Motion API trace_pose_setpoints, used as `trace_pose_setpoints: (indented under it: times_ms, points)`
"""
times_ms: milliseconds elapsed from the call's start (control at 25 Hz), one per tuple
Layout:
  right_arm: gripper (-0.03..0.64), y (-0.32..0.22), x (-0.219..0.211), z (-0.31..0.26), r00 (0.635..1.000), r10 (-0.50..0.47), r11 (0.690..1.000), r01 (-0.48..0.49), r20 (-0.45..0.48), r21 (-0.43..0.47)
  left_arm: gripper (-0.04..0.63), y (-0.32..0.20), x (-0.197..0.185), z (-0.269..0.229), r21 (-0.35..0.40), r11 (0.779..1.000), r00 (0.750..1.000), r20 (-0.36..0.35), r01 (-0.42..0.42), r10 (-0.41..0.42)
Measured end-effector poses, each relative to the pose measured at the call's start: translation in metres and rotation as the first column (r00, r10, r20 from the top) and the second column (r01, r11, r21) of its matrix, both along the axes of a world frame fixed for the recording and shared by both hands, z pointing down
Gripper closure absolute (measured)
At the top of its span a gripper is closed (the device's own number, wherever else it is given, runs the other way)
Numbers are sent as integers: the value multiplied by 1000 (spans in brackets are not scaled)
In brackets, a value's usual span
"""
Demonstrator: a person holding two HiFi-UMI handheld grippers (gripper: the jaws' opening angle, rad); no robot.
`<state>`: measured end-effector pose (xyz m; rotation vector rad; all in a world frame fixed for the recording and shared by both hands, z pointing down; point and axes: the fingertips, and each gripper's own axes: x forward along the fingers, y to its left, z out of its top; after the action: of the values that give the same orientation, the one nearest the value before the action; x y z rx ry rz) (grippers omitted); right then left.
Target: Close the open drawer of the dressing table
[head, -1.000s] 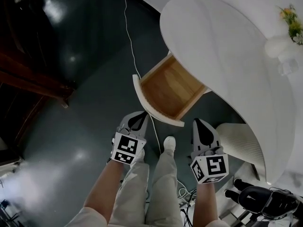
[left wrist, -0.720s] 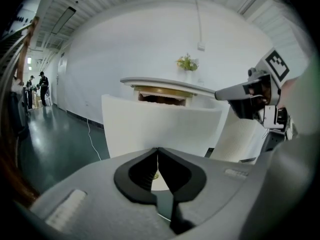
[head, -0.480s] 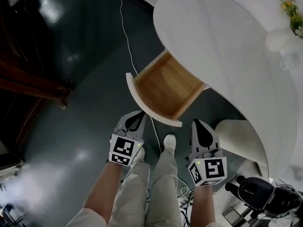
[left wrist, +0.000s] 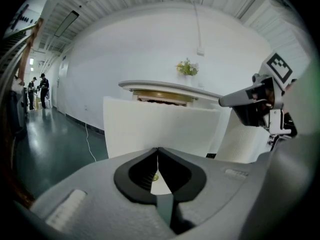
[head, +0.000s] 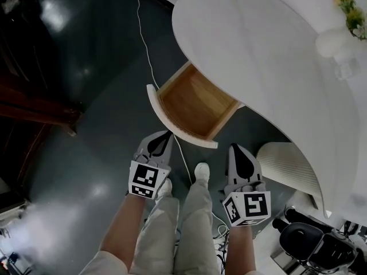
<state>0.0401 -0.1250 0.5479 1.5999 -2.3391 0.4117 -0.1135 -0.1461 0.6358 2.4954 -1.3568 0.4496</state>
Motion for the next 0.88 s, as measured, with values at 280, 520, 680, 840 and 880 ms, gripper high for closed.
trace_pose_setpoints:
  times_ms: [280, 520, 680, 840, 880]
  points:
    - [618, -1, 4, 2, 1000, 10, 1000, -10, -9, -1, 577, -12, 10, -2, 16, 1000, 1000, 9, -20, 20]
    - [620, -5, 4, 5, 999, 24, 1000, -24, -48, -8, 577, -22, 16, -2, 22, 999, 999, 7, -35, 34]
    - [620, -9, 7, 6, 998, 43, 999, -44, -54, -10, 577, -32, 22, -2, 20, 999, 1000, -6, -28, 28]
    - [618, -9, 9, 5, 997, 50, 999, -51, -58, -3, 577, -40, 28, -3, 27, 999, 1000, -18, -23, 23]
    - [618, -10, 11, 4, 997, 54, 999, -54, -59, 0, 577, -42, 30, -3, 30, 999, 1000, -19, -23, 24]
